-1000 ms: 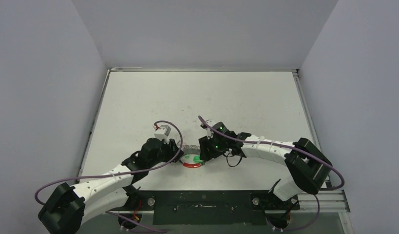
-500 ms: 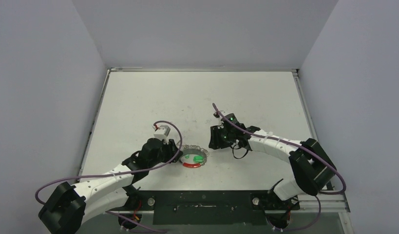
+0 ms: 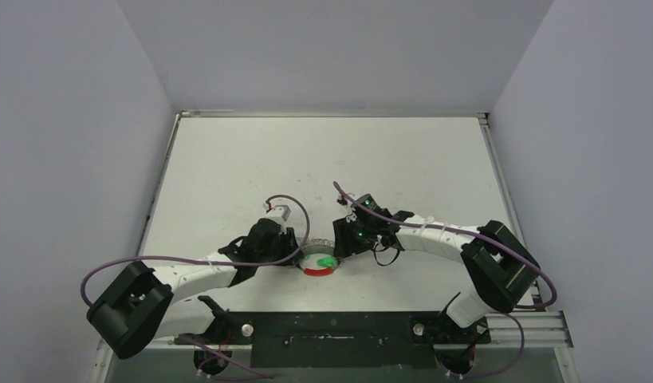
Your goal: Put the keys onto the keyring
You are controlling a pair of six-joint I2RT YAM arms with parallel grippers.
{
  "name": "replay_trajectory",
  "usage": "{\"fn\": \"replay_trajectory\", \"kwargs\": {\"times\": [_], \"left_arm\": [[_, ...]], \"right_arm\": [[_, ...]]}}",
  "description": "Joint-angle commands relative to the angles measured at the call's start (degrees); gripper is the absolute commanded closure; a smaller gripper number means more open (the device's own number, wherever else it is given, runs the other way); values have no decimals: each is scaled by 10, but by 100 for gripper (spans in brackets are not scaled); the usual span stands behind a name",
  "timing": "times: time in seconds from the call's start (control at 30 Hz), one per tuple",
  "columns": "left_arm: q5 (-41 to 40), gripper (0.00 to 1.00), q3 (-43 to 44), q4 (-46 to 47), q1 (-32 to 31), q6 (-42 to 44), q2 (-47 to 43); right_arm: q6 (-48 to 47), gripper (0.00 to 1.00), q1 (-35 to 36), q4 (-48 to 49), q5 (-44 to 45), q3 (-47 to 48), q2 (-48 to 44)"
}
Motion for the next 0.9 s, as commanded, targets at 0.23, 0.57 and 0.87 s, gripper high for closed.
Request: {"fn": "replay_trajectory", "kwargs": {"times": [0.23,0.57,0.87], "left_arm": [[19,67,57,-6,3,32,14],[8,66,10,11,2,56,-100],[-15,66,-7,5,3,64,-136]], "right_arm": [[-25,51,29,-69,115,-6,-103],[-86,61,55,-86,98,10,-94],[-104,71,106,-115,141,62,-35]]}}
